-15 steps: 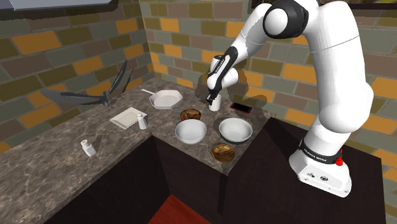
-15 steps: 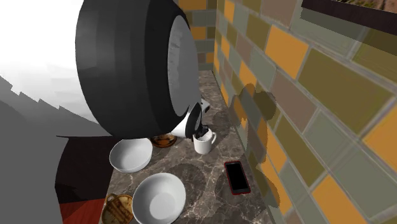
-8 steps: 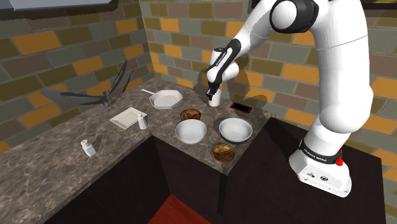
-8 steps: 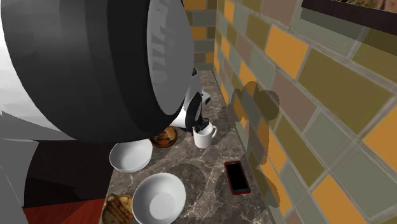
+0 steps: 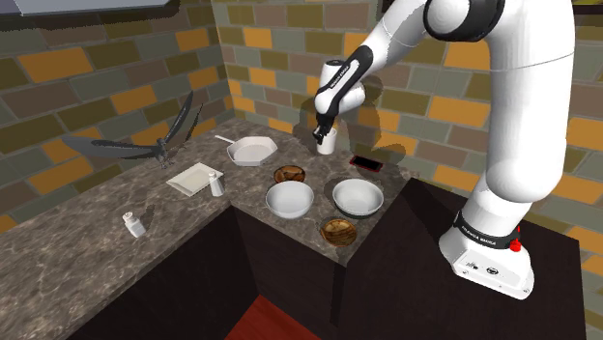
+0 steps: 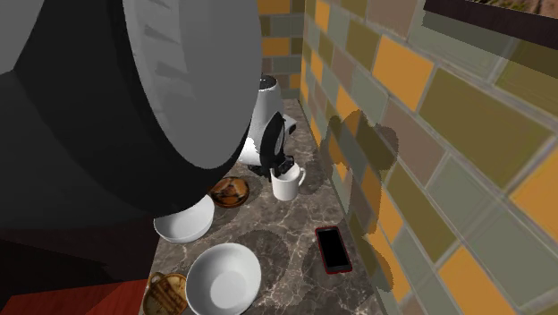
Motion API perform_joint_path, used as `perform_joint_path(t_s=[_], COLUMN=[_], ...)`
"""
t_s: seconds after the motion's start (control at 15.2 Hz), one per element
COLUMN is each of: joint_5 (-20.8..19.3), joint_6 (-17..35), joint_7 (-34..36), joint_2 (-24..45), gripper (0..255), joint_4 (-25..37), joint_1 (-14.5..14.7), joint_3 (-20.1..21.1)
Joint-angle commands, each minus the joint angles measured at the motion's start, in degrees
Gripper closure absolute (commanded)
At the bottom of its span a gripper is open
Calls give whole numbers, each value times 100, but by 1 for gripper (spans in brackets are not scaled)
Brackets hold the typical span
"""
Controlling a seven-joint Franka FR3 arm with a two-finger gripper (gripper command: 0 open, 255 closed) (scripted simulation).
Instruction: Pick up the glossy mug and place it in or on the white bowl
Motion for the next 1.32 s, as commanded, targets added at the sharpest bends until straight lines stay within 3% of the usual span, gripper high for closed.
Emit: perform_joint_path(t_s=[0.0, 0.53, 1.25], joint_5=[-28, -130, -917], joint_6=[-136, -603, -603], joint_7=[16, 80, 2041], joint_2=[-119, -524, -1176], gripper=[255, 255, 255], joint_4=[18, 83, -631], joint_1=[14, 61, 1235], joint_3=[-21, -81, 115])
